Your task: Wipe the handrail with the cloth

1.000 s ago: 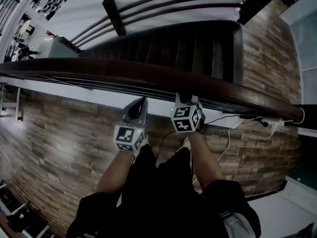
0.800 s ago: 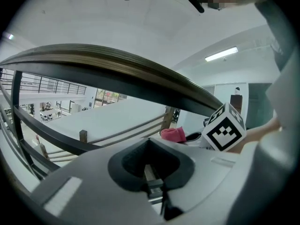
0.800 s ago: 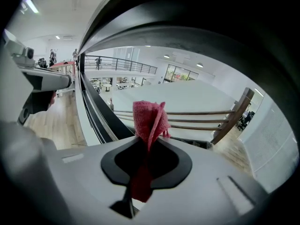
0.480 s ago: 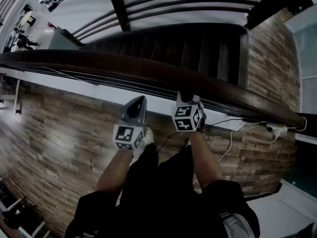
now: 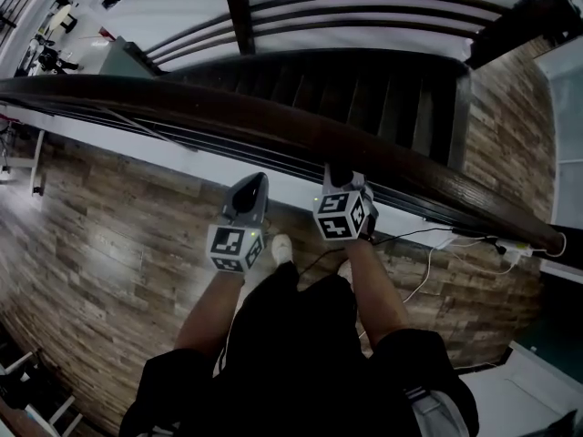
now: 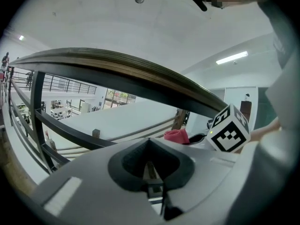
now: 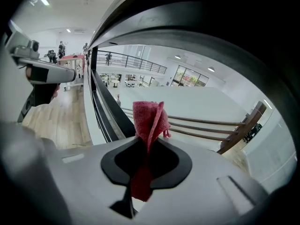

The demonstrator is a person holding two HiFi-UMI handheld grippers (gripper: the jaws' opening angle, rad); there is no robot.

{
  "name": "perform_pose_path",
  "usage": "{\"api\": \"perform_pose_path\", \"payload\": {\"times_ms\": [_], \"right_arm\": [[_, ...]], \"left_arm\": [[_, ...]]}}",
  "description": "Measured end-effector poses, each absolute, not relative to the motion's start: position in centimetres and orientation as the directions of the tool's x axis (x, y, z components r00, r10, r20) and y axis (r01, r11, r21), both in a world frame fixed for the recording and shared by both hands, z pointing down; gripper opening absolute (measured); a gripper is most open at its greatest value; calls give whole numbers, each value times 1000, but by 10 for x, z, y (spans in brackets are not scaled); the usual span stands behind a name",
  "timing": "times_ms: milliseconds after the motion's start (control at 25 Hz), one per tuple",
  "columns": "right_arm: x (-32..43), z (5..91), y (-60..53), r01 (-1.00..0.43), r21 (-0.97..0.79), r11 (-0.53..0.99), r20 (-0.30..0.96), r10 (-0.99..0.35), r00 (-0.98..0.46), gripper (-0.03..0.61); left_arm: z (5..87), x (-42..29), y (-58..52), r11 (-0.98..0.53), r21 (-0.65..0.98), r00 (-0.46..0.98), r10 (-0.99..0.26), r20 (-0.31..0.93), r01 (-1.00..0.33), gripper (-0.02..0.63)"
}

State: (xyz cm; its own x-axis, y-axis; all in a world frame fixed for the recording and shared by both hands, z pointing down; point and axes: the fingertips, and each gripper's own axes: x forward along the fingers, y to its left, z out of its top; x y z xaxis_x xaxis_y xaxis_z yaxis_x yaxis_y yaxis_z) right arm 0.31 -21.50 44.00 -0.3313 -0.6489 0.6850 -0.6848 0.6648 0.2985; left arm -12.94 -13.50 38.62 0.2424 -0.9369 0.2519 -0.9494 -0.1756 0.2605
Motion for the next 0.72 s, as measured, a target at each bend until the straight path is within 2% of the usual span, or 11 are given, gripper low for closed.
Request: {"api": "perform_pose_path", "payload": {"times_ms": [520,720], "right_arm": [[-38,442,-218,-600,295,744,688,-601,-407,40],[-60,447,-209,-512,299,805,699,-550,-456,40]], "left_arm": [[387,-158,-129,-84,242,152,-949,276,-967,0],[390,-175,-130,-3,234,74,-952,298,-972,0]]}}
